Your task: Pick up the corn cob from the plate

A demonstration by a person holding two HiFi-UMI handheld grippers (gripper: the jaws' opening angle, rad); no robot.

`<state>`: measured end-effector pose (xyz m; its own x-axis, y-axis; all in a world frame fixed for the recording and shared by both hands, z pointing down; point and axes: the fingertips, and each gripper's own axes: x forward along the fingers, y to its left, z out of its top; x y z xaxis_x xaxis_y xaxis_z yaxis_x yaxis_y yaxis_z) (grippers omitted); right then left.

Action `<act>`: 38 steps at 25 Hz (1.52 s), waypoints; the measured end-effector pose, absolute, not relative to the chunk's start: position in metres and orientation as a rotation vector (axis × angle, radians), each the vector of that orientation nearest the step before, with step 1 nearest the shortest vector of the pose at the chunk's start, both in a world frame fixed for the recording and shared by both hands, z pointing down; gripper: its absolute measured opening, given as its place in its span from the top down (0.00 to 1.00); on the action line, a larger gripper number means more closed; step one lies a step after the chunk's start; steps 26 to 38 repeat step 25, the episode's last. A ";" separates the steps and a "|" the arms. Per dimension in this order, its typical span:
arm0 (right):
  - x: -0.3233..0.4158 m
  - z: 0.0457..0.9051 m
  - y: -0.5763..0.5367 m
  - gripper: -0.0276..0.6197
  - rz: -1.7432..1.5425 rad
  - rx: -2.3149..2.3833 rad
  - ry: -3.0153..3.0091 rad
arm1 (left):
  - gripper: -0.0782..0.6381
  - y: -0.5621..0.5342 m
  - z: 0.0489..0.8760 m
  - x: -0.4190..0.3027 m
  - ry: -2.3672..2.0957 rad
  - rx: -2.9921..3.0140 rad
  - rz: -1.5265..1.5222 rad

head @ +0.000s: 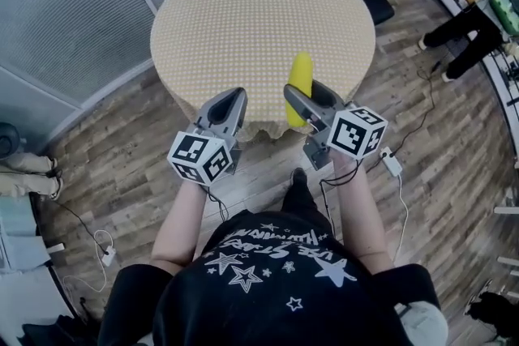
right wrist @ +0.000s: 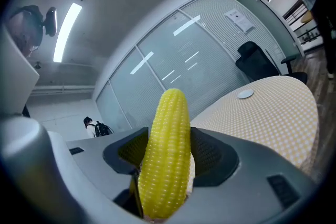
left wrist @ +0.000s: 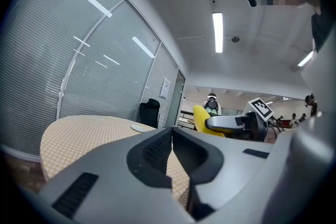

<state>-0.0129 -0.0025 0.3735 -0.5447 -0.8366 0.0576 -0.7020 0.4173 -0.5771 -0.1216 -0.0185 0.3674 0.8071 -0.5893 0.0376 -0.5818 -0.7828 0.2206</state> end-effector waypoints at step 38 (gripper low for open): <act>-0.113 0.374 0.120 0.56 -0.764 -1.533 2.321 | 0.88 0.095 0.370 -0.233 -0.749 2.790 -0.092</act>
